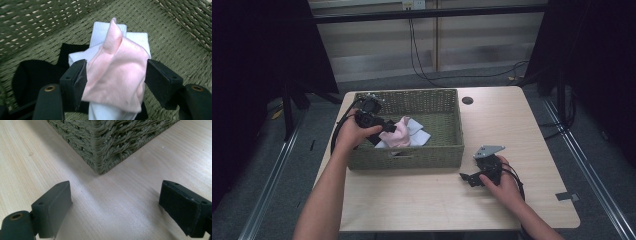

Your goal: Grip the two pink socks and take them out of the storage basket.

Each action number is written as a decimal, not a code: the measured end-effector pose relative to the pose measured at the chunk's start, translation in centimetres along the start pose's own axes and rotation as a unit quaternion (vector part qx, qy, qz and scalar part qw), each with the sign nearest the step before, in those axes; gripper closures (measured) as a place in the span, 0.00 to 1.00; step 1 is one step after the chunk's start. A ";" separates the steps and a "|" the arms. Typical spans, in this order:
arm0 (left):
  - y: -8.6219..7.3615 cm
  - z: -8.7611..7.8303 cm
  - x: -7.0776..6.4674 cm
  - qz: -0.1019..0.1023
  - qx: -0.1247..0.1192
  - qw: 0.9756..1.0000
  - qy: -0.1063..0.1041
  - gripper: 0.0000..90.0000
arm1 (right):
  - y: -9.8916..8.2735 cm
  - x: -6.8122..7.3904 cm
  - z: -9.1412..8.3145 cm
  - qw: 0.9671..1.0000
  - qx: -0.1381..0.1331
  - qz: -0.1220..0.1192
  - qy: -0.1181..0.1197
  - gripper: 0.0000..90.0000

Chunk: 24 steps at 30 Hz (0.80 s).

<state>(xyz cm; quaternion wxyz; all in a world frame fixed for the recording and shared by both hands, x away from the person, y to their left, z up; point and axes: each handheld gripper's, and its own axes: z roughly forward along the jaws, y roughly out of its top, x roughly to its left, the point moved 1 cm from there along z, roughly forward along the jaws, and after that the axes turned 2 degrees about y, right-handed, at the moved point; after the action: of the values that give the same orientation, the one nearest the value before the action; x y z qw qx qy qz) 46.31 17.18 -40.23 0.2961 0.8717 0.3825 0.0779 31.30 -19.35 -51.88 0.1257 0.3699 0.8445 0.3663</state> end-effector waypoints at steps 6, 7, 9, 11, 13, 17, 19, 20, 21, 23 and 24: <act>0.1 1.6 0.7 -0.016 0.011 1.000 -0.004 0.37 | 0.0 0.0 0.0 1.000 0.000 0.000 0.000 0.11; 0.1 1.7 0.8 -0.015 0.014 1.000 -0.008 0.36 | 0.0 0.0 0.0 1.000 0.000 0.000 0.001 0.11; 0.2 1.8 0.9 -0.015 0.009 1.000 -0.009 0.34 | 0.0 0.0 0.0 1.000 0.000 -0.001 0.001 0.11; 0.2 2.1 1.0 -0.017 0.006 1.000 -0.019 0.31 | 0.0 0.0 0.0 1.000 -0.001 -0.003 0.001 0.11; 0.2 2.5 1.0 -0.016 0.010 1.000 -0.020 0.30 | 0.0 0.0 0.0 1.000 -0.001 -0.003 0.002 0.11; 0.3 3.3 0.9 -0.008 0.029 0.999 -0.022 0.33 | 0.0 0.0 0.0 1.000 -0.001 -0.003 0.002 0.11; 0.3 3.4 0.7 0.000 0.040 0.999 -0.024 0.52 | 0.0 0.0 0.0 1.000 -0.001 -0.003 0.002 0.11; 0.3 3.4 0.7 0.000 0.040 0.999 -0.024 0.59 | 0.0 0.0 0.0 1.000 -0.001 -0.003 0.002 0.11; 0.5 3.4 0.5 -0.002 0.058 0.998 -0.024 0.66 | 0.0 0.0 0.0 1.000 -0.001 -0.003 0.002 0.11; 0.8 3.2 0.4 -0.001 0.081 0.996 -0.023 0.85 | 0.0 0.0 0.0 1.000 -0.001 -0.003 0.002 0.11; 0.9 3.0 0.4 -0.003 0.085 0.996 -0.021 0.91 | 0.0 0.0 0.0 1.000 -0.001 -0.003 0.002 0.11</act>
<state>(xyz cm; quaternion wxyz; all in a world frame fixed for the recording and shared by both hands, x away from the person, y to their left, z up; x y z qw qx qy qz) 48.19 15.63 -42.19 0.2293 0.8940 0.3840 0.0257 31.33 -19.34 -51.89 0.1257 0.3661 0.8457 0.3673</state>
